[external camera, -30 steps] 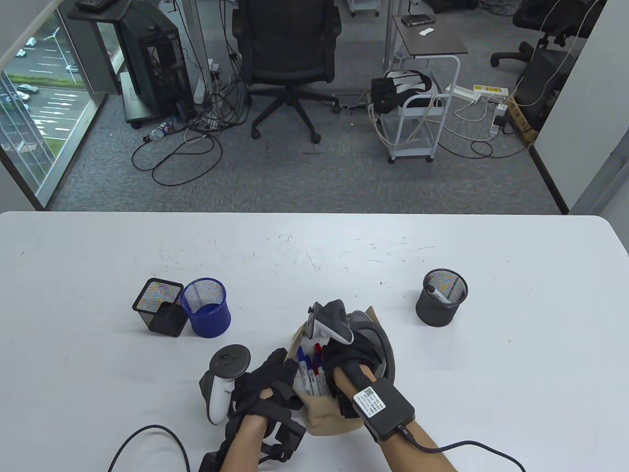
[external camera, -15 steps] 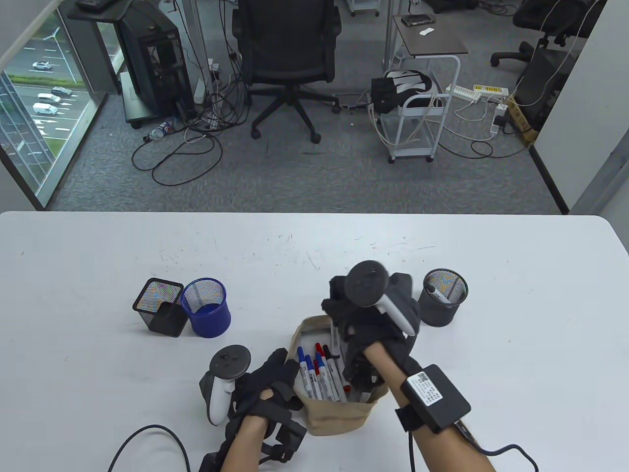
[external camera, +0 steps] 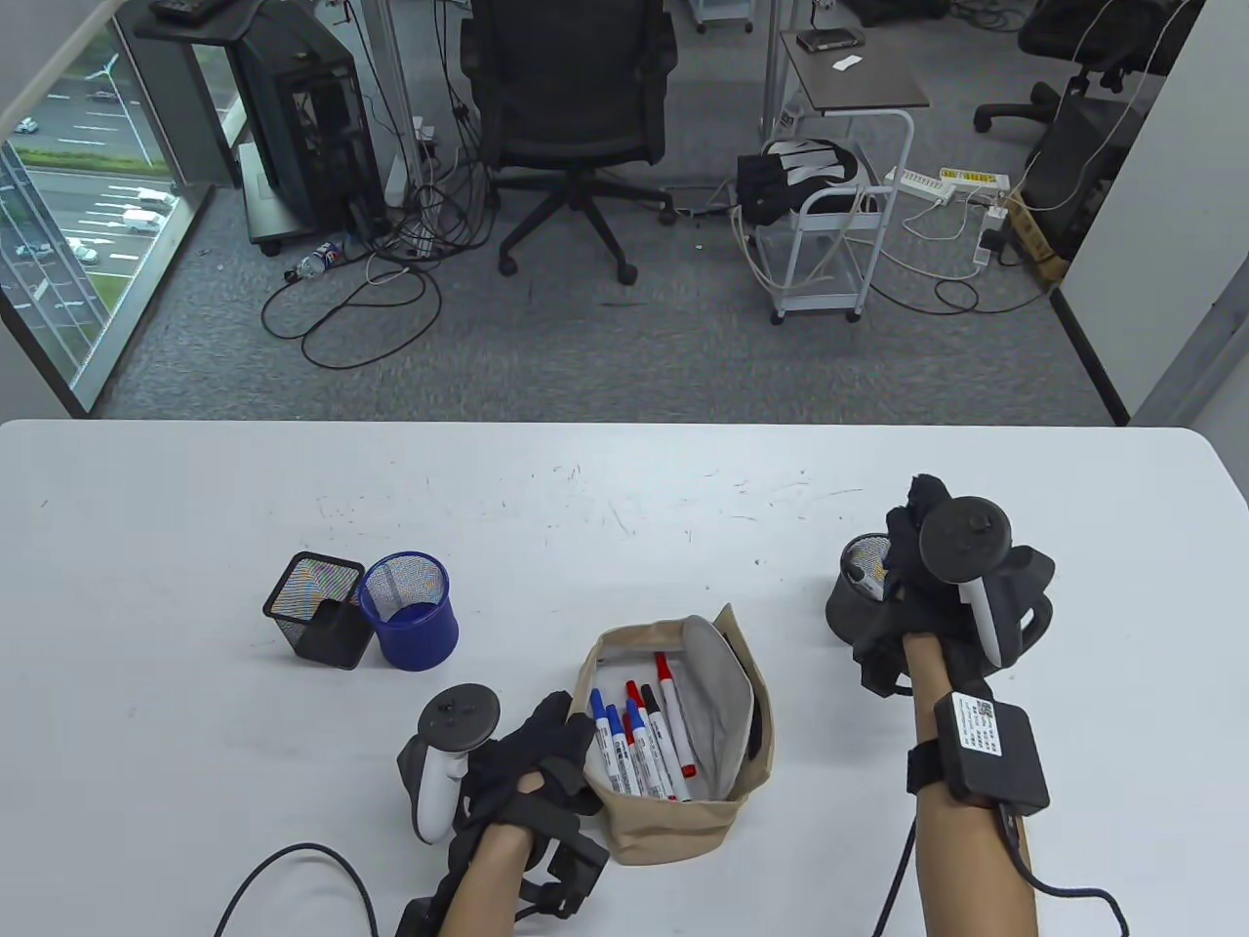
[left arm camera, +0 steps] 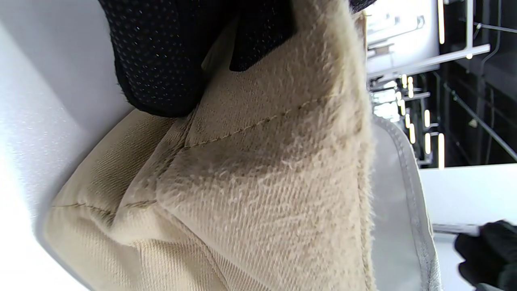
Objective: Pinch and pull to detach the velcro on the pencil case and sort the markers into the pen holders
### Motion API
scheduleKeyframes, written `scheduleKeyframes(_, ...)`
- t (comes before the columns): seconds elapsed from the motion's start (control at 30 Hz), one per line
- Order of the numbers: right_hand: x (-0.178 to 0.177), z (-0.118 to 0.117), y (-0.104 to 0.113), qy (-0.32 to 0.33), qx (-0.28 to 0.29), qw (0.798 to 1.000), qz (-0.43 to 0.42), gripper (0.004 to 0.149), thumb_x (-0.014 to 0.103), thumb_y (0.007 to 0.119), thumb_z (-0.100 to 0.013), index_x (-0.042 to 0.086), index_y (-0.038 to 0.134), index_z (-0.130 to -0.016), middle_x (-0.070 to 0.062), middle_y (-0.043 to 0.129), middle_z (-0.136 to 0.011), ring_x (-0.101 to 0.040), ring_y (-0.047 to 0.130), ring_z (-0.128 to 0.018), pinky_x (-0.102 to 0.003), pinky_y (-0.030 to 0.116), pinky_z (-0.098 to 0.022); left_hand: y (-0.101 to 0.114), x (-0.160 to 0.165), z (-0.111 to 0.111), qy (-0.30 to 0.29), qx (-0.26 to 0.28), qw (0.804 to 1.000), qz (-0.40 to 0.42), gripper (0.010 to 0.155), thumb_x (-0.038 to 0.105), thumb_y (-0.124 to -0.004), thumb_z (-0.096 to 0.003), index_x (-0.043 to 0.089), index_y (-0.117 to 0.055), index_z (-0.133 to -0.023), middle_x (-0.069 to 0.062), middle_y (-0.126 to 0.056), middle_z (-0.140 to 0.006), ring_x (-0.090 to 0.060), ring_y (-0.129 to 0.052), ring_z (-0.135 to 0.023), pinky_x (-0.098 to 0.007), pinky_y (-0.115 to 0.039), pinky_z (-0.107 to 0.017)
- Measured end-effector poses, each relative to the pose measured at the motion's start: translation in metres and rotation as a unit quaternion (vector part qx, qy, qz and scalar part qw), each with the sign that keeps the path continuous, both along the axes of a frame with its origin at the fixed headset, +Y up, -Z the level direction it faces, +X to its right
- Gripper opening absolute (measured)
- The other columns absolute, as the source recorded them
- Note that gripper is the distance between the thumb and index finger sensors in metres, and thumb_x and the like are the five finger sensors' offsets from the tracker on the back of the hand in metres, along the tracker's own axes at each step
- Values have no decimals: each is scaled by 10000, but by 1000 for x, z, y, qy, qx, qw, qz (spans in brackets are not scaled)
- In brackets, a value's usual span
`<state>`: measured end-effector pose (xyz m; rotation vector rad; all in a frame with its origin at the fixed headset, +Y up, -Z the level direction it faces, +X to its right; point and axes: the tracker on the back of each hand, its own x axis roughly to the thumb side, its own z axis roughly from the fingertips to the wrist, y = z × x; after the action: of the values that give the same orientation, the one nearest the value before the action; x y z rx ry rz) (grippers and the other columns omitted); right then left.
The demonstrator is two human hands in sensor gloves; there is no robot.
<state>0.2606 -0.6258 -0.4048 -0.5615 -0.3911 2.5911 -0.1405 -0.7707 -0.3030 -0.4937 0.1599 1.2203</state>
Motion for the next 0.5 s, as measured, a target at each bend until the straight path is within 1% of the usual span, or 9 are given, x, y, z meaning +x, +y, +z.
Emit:
scheduleKeyframes(0.1,7,-3,-9,-10,-14,1000,-12,530,308,928,-429,123,809,-910,-146,966,-824,-289,1066,-541,-426,884,-382,0,0,0,0,-1,1000,2,721,397,-650,-589,27,-409,-1159,-306,-628,-1124,-474,-849,-902,-409,-965,-438)
scheduleKeyframes(0.13,7,-4,-9,-20,-28,999,-10,595,344,940,-414,97,783,-932,-160,955,-837,-298,1061,-553,-432,882,-383,0,0,-1,-1,-3,1000,3,719,396,-649,-589,28,-410,-1158,-306,-627,-1124,-474,-847,-902,-409,-965,-438)
scheduleKeyframes(0.17,6,-4,-6,-20,-33,999,-2,624,362,945,-407,92,772,-943,-163,947,-848,-300,1058,-566,-435,880,-388,0,0,-1,-1,-3,1000,3,721,396,-648,-589,26,-408,-1159,-306,-629,-1124,-475,-847,-902,-409,-964,-438)
scheduleKeyframes(0.23,1,-4,0,-7,-39,999,5,630,369,942,-411,85,770,-946,-169,946,-849,-302,1056,-565,-437,879,-387,0,0,-1,-2,-4,1000,4,721,397,-650,-589,26,-409,-1159,-307,-627,-1124,-476,-847,-902,-410,-964,-438)
scheduleKeyframes(0.3,-11,-2,10,26,-28,999,2,612,365,938,-416,79,782,-933,-169,958,-829,-296,1062,-537,-434,880,-375,0,0,-1,-2,-4,1000,3,720,397,-648,-590,25,-409,-1159,-308,-626,-1125,-476,-846,-903,-409,-964,-439)
scheduleKeyframes(0.37,-31,4,19,74,9,997,-7,582,352,936,-417,73,805,-911,-168,981,-792,-286,1072,-493,-427,885,-348,0,-1,-1,-2,-3,1000,3,721,398,-648,-589,27,-409,-1159,-308,-626,-1125,-475,-847,-903,-409,-964,-439)
scheduleKeyframes(0.4,-39,7,22,91,15,996,-8,567,350,937,-417,66,821,-895,-168,995,-770,-280,1077,-468,-421,888,-330,0,-1,-1,-2,-3,1000,3,722,398,-649,-590,25,-408,-1159,-308,-626,-1125,-476,-845,-903,-410,-963,-439)
scheduleKeyframes(0.47,-71,15,30,151,7,989,-8,553,351,936,-419,63,835,-880,-161,1011,-742,-269,1082,-437,-408,894,-311,0,-1,-1,-2,-2,1000,3,722,398,-650,-589,27,-409,-1159,-308,-626,-1124,-474,-846,-904,-410,-964,-439)
scheduleKeyframes(0.5,-81,18,31,166,-1,986,-7,548,351,937,-420,59,841,-874,-162,1016,-733,-265,1084,-426,-402,895,-303,0,-1,-1,-3,-2,1000,2,721,398,-649,-590,26,-409,-1159,-309,-626,-1124,-477,-845,-902,-410,-964,-439)
